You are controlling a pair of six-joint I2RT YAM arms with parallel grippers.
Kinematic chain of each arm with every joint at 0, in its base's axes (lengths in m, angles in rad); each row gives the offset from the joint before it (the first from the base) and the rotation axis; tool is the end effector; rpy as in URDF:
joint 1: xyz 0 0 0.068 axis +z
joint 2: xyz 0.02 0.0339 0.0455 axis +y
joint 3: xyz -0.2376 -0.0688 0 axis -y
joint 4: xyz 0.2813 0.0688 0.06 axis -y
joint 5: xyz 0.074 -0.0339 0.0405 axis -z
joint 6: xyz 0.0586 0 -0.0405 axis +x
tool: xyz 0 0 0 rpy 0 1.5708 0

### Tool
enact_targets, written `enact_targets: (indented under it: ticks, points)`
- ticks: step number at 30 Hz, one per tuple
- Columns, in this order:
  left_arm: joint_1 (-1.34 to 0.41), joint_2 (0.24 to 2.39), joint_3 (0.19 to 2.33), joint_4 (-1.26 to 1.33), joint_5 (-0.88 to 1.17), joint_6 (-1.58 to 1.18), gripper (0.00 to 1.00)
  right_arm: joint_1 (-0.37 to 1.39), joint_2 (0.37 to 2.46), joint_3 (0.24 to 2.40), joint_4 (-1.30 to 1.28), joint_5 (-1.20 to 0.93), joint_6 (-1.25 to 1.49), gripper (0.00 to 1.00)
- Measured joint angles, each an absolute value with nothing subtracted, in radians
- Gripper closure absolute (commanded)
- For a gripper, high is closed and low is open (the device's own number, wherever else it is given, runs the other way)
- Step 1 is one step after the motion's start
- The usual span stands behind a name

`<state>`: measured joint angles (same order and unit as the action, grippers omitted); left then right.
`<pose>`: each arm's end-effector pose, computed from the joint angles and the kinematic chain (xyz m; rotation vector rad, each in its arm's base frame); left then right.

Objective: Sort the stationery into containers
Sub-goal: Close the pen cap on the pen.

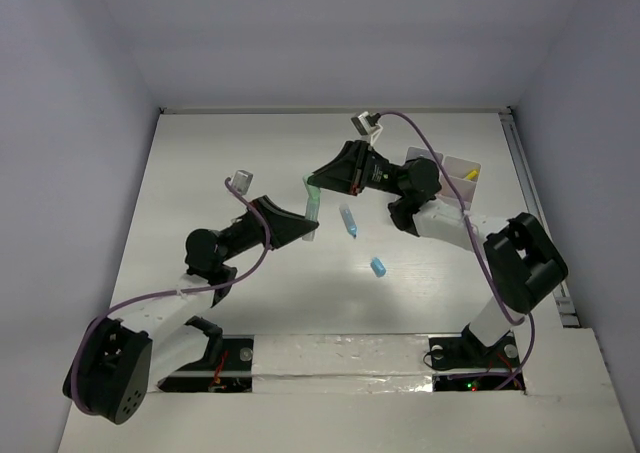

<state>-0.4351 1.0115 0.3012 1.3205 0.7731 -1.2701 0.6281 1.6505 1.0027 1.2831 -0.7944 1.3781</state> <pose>0.2016 -0.1388 0.2434 0.3327 1.3268 -1.8467 0.2927 0.2642 0.2967 -0.4496 1.3657 2.0958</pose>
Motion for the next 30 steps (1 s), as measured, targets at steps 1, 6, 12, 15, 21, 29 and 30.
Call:
enact_targets:
  ticks: [1,6,12,15,21,29,30]
  points:
    - [-0.435,1.009,0.301,1.321,0.773,-1.271,1.0,0.628,1.646,1.0,1.284,-0.793,1.374,0.96]
    - [-0.437,0.961,0.301,1.296,0.753,-1.236,1.0,0.635,1.621,0.974,1.288,-0.769,1.365,0.97]
    - [-0.437,0.876,0.301,1.235,0.712,-1.128,1.0,0.65,1.583,0.931,1.303,-0.689,1.364,0.98]
    - [-0.437,0.853,0.301,1.208,0.691,-1.092,1.0,0.657,1.565,0.894,1.318,-0.652,1.358,0.98]
    - [-0.437,0.854,0.301,1.181,0.676,-1.065,1.0,0.672,1.565,0.866,1.325,-0.601,1.334,0.98]
    - [-0.437,0.853,0.302,1.188,0.683,-1.063,1.0,0.697,1.527,0.846,1.319,-0.584,1.204,0.99]
    - [-0.438,0.849,0.302,1.188,0.686,-1.062,1.0,0.701,1.514,0.842,1.316,-0.584,1.179,1.0]
